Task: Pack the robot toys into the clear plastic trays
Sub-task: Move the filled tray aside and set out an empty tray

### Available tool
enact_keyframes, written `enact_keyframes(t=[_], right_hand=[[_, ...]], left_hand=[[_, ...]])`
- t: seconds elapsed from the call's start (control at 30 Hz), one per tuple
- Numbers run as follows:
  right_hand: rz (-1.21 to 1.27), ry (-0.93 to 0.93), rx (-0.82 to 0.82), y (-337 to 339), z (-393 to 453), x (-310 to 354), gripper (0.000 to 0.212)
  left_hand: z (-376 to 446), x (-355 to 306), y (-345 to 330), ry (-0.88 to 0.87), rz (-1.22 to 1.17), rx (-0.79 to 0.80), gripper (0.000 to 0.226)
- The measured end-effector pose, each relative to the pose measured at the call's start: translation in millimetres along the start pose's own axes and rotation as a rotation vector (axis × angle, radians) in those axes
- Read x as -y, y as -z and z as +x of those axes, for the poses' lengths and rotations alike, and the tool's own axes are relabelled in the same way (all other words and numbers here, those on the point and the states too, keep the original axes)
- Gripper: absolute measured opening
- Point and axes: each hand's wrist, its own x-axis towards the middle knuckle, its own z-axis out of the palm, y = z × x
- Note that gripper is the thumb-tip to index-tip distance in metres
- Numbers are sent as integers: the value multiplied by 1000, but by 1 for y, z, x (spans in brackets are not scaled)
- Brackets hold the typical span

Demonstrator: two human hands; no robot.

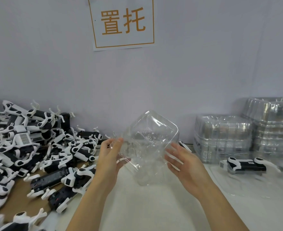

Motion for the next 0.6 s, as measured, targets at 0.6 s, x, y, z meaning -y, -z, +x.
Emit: enact_keyframes(t=[0.6], right_hand=[[-315,361,-234,-40,-7,-13,34]], left_hand=[[-32,25,-40,-25,351,244,82]])
